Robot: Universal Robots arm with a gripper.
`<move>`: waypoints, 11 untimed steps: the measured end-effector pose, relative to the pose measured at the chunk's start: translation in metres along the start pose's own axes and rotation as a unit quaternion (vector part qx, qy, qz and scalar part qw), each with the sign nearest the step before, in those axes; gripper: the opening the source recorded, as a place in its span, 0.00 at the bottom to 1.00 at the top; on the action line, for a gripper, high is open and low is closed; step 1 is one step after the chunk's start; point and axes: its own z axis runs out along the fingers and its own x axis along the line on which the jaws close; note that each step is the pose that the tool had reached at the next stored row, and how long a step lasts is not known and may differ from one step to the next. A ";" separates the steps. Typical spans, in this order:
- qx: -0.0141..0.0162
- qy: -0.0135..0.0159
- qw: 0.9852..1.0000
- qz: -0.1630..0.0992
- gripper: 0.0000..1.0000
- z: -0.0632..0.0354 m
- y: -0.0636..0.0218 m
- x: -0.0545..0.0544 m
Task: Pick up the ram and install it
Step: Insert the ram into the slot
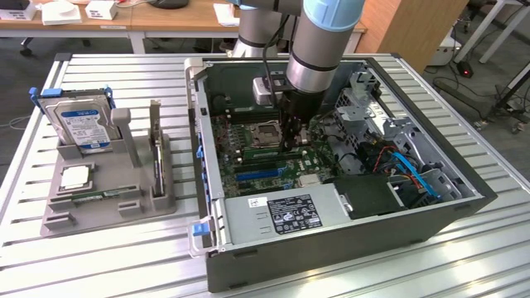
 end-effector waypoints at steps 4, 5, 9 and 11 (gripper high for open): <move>0.000 0.000 1.000 0.000 0.11 0.0003 0.0000 0.000; 0.000 0.000 1.000 0.000 0.11 0.0003 0.0000 0.000; 0.000 0.000 1.000 0.000 0.11 0.0009 0.0000 0.000; 0.000 0.000 1.000 0.000 0.11 0.0009 0.0000 0.000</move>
